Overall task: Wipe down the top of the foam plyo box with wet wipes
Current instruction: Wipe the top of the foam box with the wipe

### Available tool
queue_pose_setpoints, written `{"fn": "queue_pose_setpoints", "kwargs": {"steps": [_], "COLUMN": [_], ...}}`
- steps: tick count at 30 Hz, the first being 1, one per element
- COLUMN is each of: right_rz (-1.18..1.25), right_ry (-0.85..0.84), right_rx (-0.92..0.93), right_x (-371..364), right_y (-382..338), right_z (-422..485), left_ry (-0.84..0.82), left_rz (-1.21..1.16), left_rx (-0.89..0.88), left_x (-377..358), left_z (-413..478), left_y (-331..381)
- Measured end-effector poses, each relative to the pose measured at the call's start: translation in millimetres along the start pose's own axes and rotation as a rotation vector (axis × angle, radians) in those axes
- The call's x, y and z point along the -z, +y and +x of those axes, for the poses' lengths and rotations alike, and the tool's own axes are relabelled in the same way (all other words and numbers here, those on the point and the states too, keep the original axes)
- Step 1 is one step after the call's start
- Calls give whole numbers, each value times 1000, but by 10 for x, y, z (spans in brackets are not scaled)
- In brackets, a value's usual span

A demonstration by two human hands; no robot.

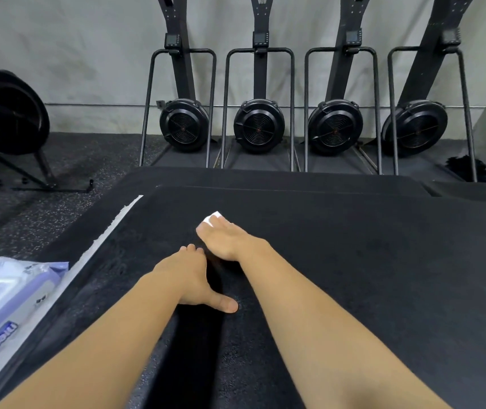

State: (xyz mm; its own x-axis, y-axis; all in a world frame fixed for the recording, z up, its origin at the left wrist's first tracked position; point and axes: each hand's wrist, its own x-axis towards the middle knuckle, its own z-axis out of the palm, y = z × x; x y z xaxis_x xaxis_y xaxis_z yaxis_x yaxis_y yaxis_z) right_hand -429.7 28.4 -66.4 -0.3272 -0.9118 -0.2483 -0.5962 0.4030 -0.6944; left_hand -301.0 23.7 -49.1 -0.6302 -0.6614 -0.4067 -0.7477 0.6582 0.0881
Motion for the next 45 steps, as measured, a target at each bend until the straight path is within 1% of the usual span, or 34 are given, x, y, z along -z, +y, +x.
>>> {"fn": "queue_pose_setpoints", "kwargs": {"steps": [2,4,9,12,15,17,19,21,25,27,28,30,33,37,39,43,45], "right_rz": [-105,-210,-271,-244,-206,-219,-221,-221,-168,-133,-143,-216,-300,-311,-284,-240,-249], "right_ry": [48,112,264,269,304,318,315,264,53,-5,4,79,196,260,281,298,285], "right_rx": [31,20,-164,-255,-300,-255,-165,-66,35,47,62,86,15,-157,-215,-295,-249], "right_x": [158,358,929,1068,988,829,613,356,28,47,97,262,615,1090,1203,1127,972], "right_y": [168,422,1133,1316,1224,1038,779,473,-20,-50,-2,204,651,1233,1377,1205,981], "right_z": [-10,-34,-190,-197,-95,-2,118,238,422,462,468,458,394,226,208,349,465], "left_ry": [-8,-29,-40,-56,-53,-33,-36,-36,-10,-19,-29,-32,-37,-42,-41,-39,-27], "left_rz": [21,7,22,20,44,57,52,71,102,110,128,159,164,160,158,155,162], "left_rx": [12,15,26,35,34,29,28,19,-26,-30,-25,-17,-10,-11,-9,-10,-24], "left_x": [23,38,39,51,46,40,48,72,95,89,82,68,70,68,66,83,85], "left_z": [-8,-19,-26,-21,-1,31,70,103,164,171,170,159,132,108,102,126,150], "left_y": [15,22,27,38,27,8,2,17,27,18,15,11,11,23,28,31,32]}}
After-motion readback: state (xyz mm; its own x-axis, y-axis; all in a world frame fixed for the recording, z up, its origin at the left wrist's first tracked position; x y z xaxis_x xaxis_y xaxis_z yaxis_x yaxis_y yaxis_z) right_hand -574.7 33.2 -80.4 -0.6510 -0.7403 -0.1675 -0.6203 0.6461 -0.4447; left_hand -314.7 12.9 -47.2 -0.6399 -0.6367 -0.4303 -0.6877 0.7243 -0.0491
